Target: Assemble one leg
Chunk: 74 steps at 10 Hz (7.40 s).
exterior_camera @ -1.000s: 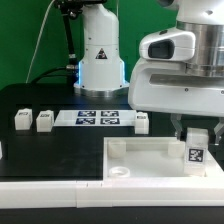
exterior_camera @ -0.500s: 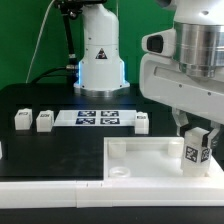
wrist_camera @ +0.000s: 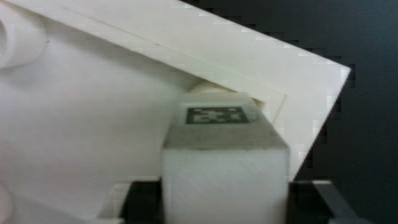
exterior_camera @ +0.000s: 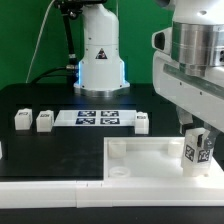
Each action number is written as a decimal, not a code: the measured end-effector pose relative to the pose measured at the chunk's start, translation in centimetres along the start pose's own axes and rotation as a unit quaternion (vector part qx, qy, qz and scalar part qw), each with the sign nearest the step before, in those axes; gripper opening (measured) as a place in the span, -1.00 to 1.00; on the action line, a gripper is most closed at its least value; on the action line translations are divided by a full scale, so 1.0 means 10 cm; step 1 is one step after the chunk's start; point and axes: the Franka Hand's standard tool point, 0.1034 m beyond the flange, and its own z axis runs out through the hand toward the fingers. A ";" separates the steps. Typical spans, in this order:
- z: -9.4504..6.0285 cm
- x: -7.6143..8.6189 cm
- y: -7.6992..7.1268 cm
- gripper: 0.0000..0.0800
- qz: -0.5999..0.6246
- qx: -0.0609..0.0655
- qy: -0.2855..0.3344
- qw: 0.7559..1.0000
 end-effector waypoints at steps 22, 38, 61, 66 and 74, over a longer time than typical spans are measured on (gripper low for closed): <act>0.01 0.03 0.02 -0.27 -0.744 -0.020 0.013 0.667; 0.00 -0.02 0.01 -0.27 -0.097 -0.001 0.014 0.995; 0.01 0.10 0.01 -0.27 -0.745 -0.029 0.026 0.666; 0.01 0.08 0.01 -0.27 -0.566 -0.019 0.029 0.824; -0.01 0.16 0.10 -0.25 -0.225 -0.023 0.034 0.973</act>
Offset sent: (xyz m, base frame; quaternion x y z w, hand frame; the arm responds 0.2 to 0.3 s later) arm 0.0000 0.0119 0.0088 -0.1051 0.0320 -0.2419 0.9641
